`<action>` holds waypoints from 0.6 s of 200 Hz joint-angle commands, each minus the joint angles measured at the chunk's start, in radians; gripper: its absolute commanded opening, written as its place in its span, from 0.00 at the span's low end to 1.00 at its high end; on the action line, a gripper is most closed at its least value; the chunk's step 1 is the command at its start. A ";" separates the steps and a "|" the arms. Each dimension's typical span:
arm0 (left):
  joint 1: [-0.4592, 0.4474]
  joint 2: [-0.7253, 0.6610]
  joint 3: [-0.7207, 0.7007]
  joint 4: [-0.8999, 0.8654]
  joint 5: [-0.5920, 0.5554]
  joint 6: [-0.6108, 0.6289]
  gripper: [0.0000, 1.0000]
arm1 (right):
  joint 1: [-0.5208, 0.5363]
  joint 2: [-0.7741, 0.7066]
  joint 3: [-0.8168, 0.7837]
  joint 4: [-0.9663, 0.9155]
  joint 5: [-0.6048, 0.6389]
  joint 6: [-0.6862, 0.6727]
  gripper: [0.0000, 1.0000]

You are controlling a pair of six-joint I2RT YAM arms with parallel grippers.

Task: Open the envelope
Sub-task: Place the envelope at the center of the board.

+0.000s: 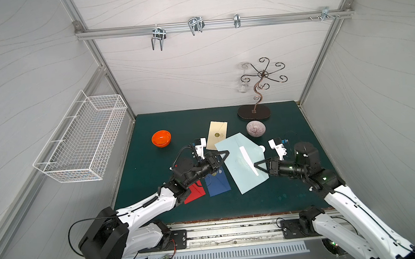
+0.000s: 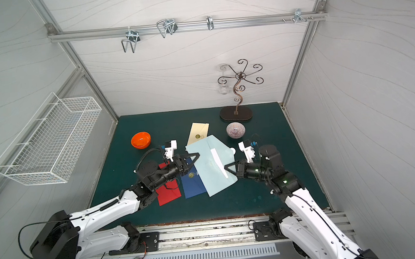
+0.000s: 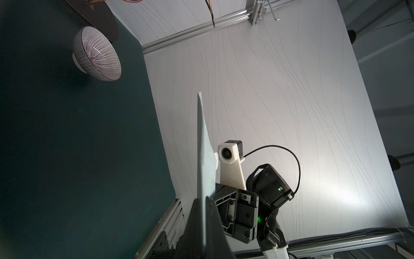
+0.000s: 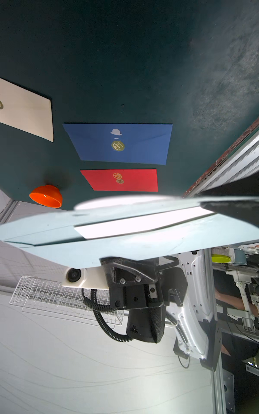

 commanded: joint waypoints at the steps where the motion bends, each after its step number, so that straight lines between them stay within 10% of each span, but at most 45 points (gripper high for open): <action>1: 0.003 -0.019 0.037 -0.001 -0.025 0.015 0.20 | -0.004 -0.009 0.016 -0.013 0.010 -0.029 0.01; 59: 0.004 -0.025 0.044 -0.123 -0.049 0.054 0.53 | -0.005 -0.038 0.054 -0.136 0.163 -0.093 0.00; 96: 0.004 -0.063 0.062 -0.301 -0.110 0.139 0.64 | -0.009 -0.035 0.111 -0.416 0.594 -0.153 0.00; 120: 0.006 -0.106 0.043 -0.348 -0.186 0.147 0.67 | -0.049 0.027 0.081 -0.438 0.581 -0.163 0.00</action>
